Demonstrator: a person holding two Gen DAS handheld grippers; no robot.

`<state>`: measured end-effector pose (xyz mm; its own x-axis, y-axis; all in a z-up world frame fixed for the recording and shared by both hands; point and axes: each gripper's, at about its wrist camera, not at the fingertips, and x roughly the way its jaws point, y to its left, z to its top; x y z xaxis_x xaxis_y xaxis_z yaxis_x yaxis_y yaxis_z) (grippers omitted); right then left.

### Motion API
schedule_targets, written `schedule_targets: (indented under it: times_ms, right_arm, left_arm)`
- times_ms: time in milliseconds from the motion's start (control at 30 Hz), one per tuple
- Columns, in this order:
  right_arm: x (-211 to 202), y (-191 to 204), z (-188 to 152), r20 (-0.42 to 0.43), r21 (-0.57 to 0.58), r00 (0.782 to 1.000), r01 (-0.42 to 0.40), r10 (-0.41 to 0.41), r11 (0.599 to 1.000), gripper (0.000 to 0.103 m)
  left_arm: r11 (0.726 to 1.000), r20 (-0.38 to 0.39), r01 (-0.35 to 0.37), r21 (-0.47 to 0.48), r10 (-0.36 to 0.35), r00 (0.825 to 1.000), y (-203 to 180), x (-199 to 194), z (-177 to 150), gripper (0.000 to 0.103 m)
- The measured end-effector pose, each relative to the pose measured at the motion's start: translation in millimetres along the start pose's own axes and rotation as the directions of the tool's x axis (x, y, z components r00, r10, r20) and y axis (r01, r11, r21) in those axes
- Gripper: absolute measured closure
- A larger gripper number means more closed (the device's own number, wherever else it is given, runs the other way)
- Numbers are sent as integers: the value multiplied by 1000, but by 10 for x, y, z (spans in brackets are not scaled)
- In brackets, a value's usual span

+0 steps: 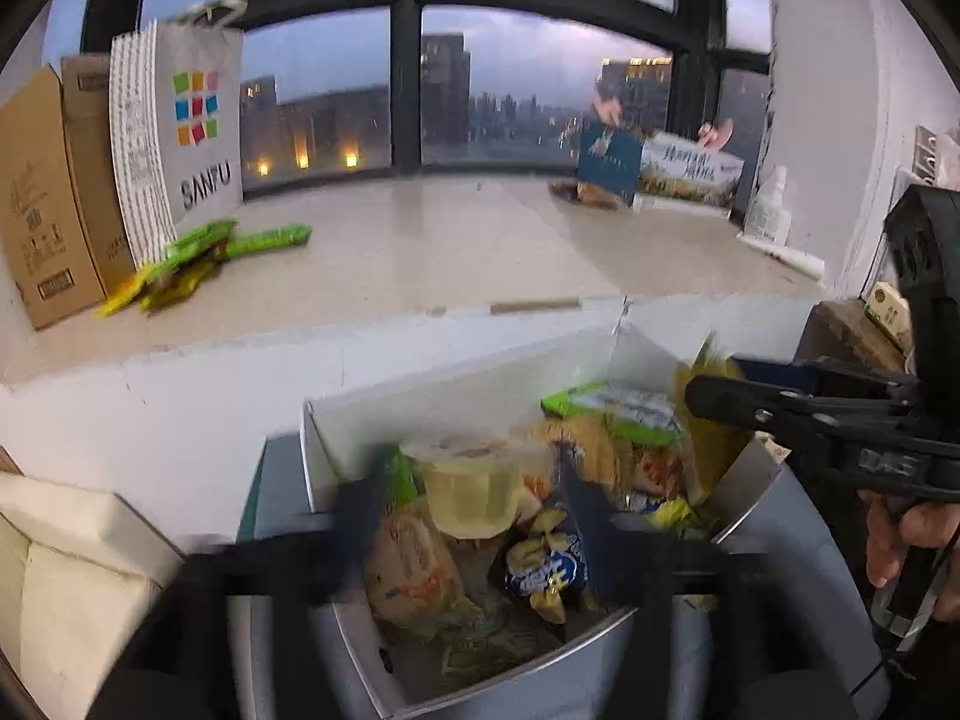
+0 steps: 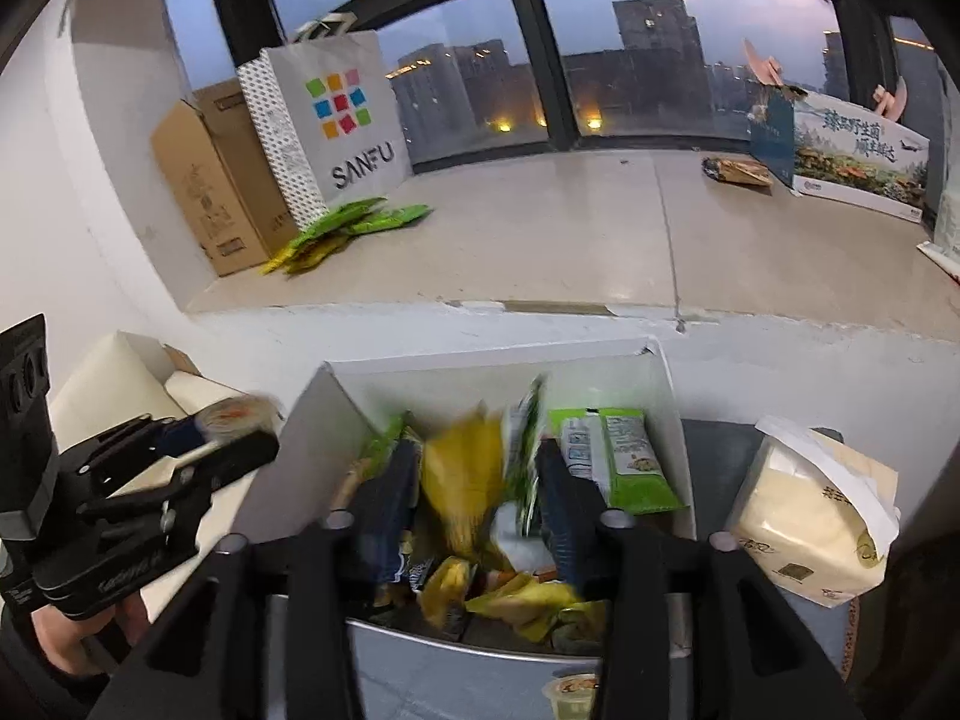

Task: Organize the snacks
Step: 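Drop the packets and jelly cup into the white box and open both tools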

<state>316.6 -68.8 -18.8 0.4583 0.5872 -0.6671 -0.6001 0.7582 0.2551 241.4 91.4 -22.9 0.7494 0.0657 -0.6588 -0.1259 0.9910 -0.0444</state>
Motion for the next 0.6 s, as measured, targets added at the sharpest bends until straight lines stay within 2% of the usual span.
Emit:
schedule_targets:
  times_ms: [33,100,167,333,600]
  right_arm:
    - [-13,-17,-13,9,4,1000,18,-19,1000,0]
    - [-105,-48,-34,58,4,997,52,-52,999,0]
    - [-176,-81,-63,66,4,996,67,-67,998,0]
    - [-459,-70,-164,95,-18,994,47,-46,999,0]
    - [-1038,107,-423,168,-99,986,27,-10,995,0]
  left_arm:
    - [1000,0,-6,-14,6,1000,22,1,-17,0]
    - [1000,-5,-17,-17,17,1000,48,-15,-60,0]
    - [1000,-13,-19,-11,19,1000,48,-42,-92,0]
    - [1000,21,-21,9,20,1000,-20,-261,-144,0]
    - [999,97,32,29,-35,995,-174,-814,-295,0]
